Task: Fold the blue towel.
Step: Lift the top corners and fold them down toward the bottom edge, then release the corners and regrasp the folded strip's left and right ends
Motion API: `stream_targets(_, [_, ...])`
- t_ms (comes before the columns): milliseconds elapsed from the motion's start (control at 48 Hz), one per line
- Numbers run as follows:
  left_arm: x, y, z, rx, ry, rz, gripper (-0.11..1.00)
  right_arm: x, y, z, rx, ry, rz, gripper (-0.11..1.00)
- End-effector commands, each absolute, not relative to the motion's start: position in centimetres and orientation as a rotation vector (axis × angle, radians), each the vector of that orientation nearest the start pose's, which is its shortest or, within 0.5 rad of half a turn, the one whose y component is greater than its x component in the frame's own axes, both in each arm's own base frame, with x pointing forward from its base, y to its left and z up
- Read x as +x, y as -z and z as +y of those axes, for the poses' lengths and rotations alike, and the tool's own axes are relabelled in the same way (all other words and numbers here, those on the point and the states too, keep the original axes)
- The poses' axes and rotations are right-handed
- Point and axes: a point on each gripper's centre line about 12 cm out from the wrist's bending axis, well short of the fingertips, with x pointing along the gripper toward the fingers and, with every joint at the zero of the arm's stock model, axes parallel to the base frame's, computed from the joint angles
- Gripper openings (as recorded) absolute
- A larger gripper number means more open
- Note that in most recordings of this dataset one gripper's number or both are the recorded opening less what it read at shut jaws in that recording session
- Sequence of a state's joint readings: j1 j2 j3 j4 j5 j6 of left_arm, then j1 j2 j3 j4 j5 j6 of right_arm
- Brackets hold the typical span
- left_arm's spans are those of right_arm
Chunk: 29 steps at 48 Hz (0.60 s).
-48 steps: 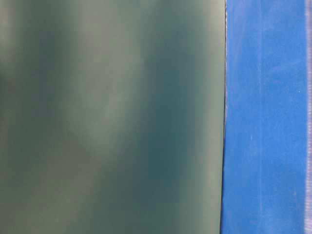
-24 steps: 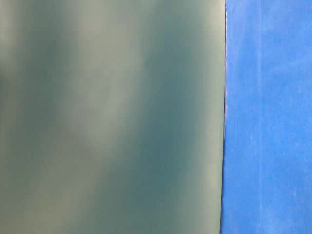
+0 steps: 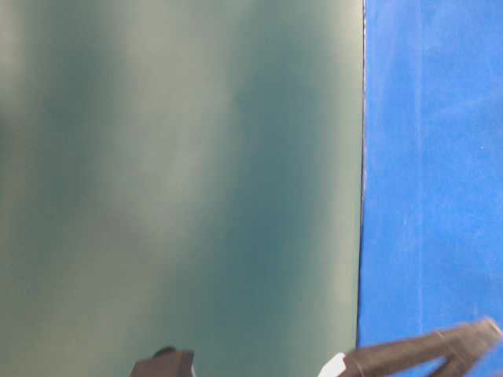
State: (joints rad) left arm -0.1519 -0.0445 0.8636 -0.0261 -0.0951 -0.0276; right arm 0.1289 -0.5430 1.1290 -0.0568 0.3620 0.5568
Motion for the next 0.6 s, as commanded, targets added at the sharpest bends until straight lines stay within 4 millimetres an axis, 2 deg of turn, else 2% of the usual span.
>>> stream_targets(0, [34.2, -14.5, -4.3, -0.007, 0.102, 0.686, 0.57, 21.6, -15.5, 1.6, 0.391, 0.178, 0.954, 0.55])
stream_targets(250, [34.2, -14.0, -4.2, -0.006, 0.099, 0.700, 0.57, 21.5, -14.5, 1.3, 0.376, 0.200, 1.005, 0.55])
stream_targets(583, [35.2, -10.6, -3.6, -0.010, 0.076, 0.764, 0.57, 21.3, -11.7, 1.5, 0.394, 0.221, 1.082, 0.55])
